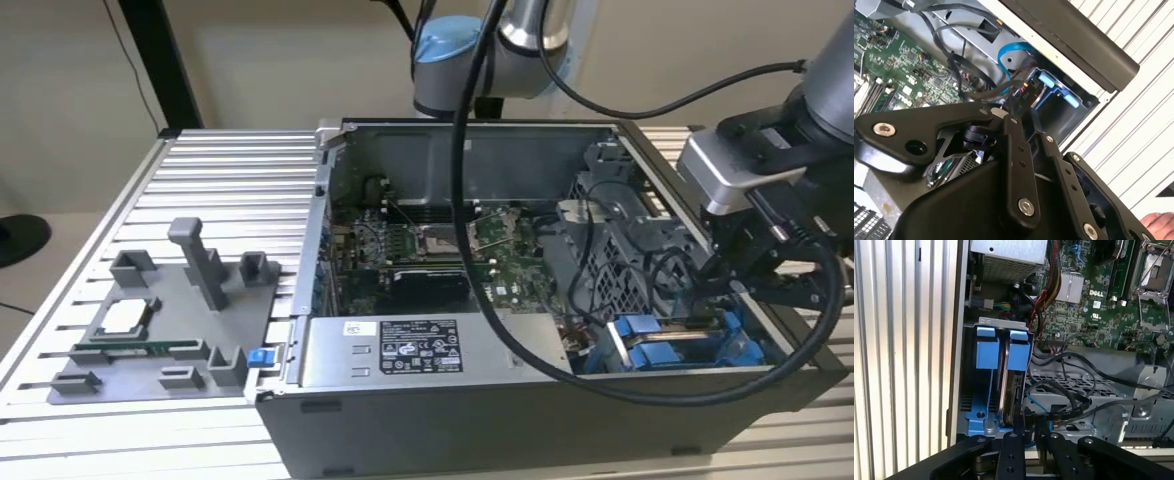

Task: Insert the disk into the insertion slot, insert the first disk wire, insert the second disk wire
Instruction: 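Insert the second disk wire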

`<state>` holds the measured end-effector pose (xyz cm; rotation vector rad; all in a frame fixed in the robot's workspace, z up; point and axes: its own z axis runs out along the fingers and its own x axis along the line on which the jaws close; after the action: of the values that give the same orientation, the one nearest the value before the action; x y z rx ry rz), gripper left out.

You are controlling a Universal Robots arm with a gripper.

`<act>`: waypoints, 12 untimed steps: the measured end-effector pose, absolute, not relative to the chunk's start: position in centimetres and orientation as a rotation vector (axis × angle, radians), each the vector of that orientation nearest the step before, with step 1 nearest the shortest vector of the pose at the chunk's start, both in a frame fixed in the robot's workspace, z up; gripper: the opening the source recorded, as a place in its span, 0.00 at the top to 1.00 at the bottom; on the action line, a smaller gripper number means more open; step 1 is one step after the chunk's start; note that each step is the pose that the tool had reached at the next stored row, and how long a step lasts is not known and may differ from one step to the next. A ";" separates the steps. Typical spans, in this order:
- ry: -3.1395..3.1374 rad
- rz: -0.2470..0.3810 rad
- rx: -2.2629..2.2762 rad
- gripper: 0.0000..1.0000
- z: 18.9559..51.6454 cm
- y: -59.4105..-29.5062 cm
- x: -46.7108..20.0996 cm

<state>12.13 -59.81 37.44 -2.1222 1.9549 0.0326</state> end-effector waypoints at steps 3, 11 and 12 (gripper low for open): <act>1.949 0.049 -2.113 0.00 37.4 -60.3 12.1; 1.923 0.107 -2.074 0.00 36.9 -60.8 12.1; 1.922 0.110 -2.072 0.00 36.7 -60.8 12.1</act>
<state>12.14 -60.80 36.74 -2.0724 1.9223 0.1097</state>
